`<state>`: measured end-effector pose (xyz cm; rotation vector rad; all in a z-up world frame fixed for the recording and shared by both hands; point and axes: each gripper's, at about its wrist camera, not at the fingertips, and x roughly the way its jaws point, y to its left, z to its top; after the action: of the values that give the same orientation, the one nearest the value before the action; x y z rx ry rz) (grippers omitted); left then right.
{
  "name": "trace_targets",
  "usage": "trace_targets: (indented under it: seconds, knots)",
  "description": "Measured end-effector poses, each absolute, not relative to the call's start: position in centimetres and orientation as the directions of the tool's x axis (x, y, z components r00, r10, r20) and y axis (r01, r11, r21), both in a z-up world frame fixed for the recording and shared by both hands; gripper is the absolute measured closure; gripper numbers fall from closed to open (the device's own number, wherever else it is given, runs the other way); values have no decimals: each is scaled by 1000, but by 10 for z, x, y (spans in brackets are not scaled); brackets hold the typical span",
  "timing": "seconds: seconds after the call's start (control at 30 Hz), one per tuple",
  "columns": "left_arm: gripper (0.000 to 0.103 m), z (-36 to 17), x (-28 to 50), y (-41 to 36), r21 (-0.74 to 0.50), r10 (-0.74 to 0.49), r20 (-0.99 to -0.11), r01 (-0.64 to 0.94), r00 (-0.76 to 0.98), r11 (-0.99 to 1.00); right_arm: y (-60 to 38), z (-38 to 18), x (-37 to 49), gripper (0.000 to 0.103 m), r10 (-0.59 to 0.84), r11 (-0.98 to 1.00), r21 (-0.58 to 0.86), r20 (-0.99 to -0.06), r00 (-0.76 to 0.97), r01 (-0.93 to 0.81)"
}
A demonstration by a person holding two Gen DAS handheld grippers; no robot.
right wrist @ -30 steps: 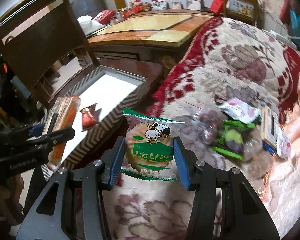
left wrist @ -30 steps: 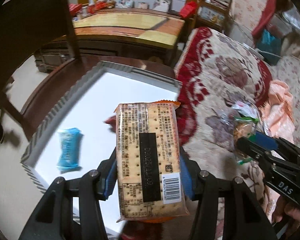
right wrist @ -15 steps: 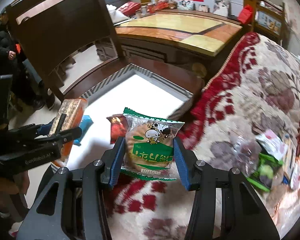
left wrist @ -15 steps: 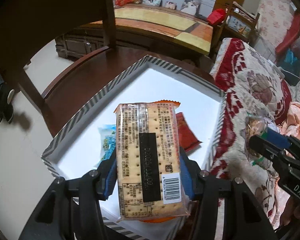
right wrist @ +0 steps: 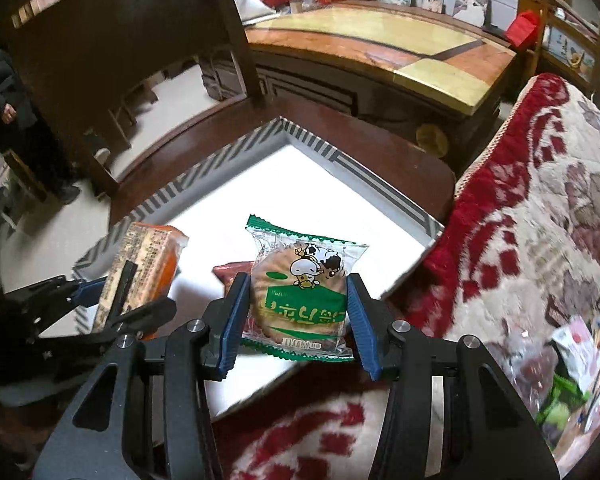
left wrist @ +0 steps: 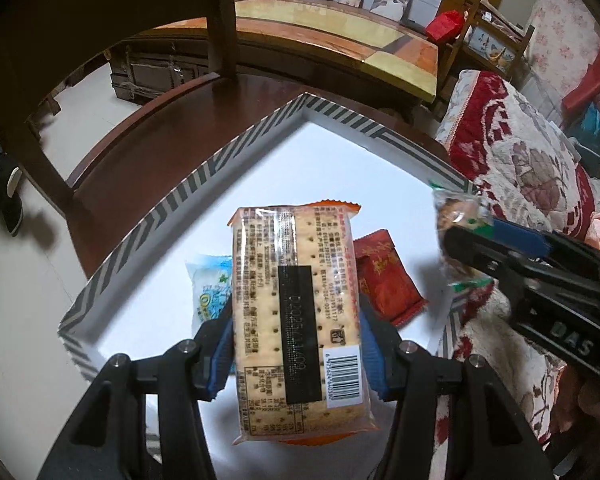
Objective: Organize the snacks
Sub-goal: 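Lower cracker pack into tray with left tool while right tool places biscuit beside it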
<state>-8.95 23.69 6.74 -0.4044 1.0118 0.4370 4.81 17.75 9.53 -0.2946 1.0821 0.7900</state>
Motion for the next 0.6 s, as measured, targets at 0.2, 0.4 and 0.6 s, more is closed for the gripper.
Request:
trace_targets:
  seconds: [0.2,0.4,0.6]
  knots:
    - [47,61,-81,240,-111,162,-881,-527,445,843,191,73,64,56,385,700,136,-898,211,-701]
    - [47,53,-76,240,-104,159,-891,-532,425,840,198,57,69,56,370,697,139,-910,187,-704]
    - [46,47,-74,242,-91,163,-904,-549,395,831,195,55,69,55,418,690,210,-897,145,-693]
